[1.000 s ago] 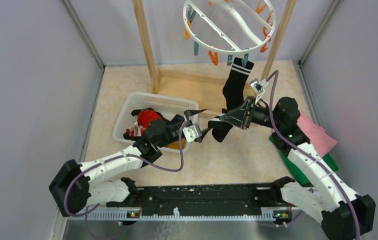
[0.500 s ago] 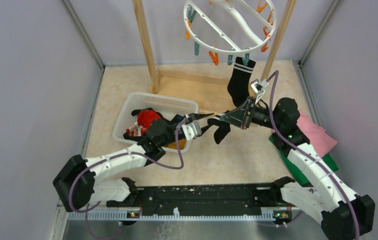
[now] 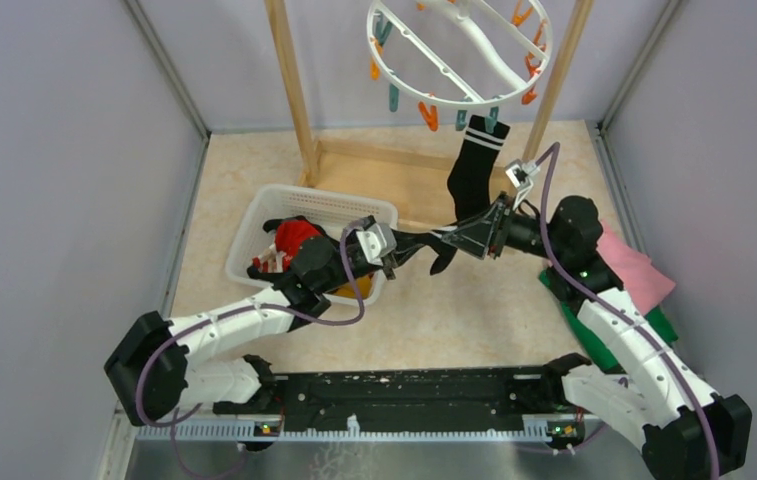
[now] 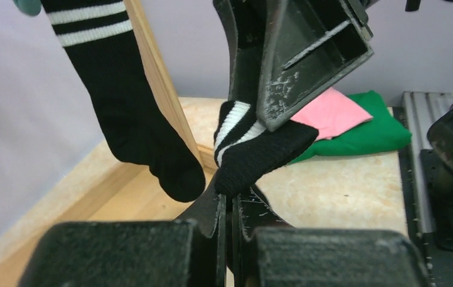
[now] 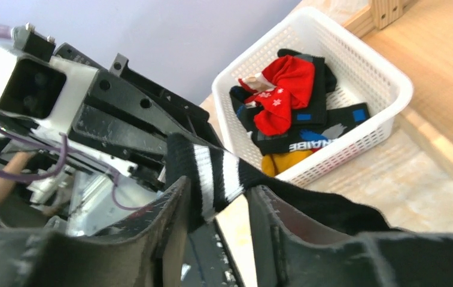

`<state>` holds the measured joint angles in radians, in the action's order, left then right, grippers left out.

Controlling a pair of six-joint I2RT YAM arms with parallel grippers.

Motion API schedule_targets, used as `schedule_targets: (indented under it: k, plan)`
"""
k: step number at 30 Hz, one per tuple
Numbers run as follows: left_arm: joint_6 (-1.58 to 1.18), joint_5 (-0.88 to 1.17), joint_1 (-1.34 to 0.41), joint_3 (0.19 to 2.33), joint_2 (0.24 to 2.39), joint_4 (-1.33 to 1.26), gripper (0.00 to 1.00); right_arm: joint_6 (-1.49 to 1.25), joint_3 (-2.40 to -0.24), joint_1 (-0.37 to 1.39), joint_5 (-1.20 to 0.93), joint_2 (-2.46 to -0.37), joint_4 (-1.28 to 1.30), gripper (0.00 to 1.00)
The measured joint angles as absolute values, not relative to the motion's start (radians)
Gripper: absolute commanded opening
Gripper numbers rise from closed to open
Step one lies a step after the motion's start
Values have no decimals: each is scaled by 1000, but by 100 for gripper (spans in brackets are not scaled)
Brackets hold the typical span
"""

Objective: Clip the socks to the hanger
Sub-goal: Pick up the sock from the bin.

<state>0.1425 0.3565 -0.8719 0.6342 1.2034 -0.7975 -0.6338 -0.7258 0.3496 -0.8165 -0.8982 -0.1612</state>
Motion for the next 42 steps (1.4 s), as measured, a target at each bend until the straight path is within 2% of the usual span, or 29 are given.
schedule_targets:
  k: [3, 5, 9, 11, 15, 18, 24, 30, 35, 39, 42]
  plan:
    - [37, 352, -844, 634, 1168, -748, 0, -595, -726, 344, -830, -883, -146, 59]
    - [-58, 362, -802, 639, 1144, -694, 0, -542, -726, 342, -862, -866, -130, 63]
    - [-255, 423, -703, 683, 1131, -556, 0, -279, -736, 342, -974, -801, -26, 83]
    - [-357, 493, -656, 712, 1136, -494, 0, -137, -746, 342, -988, -767, 38, 87]
    - [-535, 663, -603, 788, 1201, -439, 0, 243, -756, 342, -992, -669, 138, 86]
    - [-629, 788, -602, 829, 1269, -442, 0, 406, -760, 342, -991, -658, 133, 82]
    - [-767, 951, -602, 867, 1374, -461, 0, 493, -764, 355, -980, -776, 70, 68]
    - [-844, 1007, -602, 868, 1398, -506, 0, 515, -770, 422, -950, -846, 78, 61]
    - [-867, 1028, -603, 873, 1402, -526, 0, 493, -773, 461, -920, -846, 56, 50]
    - [-878, 1037, -603, 880, 1417, -532, 0, 465, -778, 464, -890, -859, 23, 37]
    - [-889, 1041, -603, 882, 1427, -535, 0, 449, -787, 465, -878, -876, 11, 19]
